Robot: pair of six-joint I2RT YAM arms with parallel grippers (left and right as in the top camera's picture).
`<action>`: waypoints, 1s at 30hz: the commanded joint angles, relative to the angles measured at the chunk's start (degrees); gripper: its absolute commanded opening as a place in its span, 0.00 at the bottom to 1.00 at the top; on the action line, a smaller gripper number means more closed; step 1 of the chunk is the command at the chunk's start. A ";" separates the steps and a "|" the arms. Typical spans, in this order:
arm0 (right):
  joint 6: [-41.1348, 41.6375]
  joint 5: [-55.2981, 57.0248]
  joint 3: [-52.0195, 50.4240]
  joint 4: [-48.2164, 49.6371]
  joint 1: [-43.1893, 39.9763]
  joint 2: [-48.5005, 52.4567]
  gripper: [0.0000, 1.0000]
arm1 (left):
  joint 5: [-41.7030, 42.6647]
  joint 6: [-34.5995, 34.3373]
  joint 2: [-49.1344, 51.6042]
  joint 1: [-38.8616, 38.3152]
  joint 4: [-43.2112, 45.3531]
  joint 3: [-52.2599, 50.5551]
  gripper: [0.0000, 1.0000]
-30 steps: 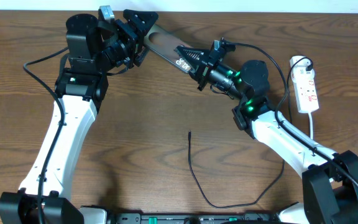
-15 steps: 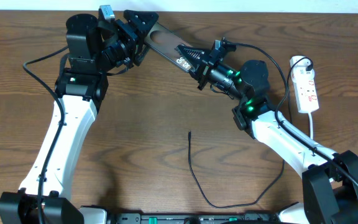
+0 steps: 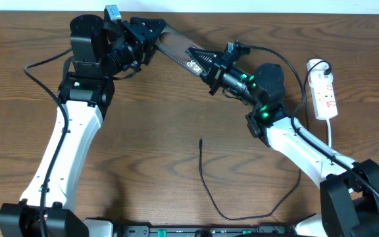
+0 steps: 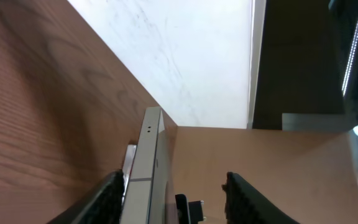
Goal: Plug charger to phone and switch on socket
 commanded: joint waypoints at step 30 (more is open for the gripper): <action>0.44 3.85 0.87 0.79 3.61 -0.24 0.02 | -1.44 1.05 -0.37 0.17 0.44 -0.11 0.10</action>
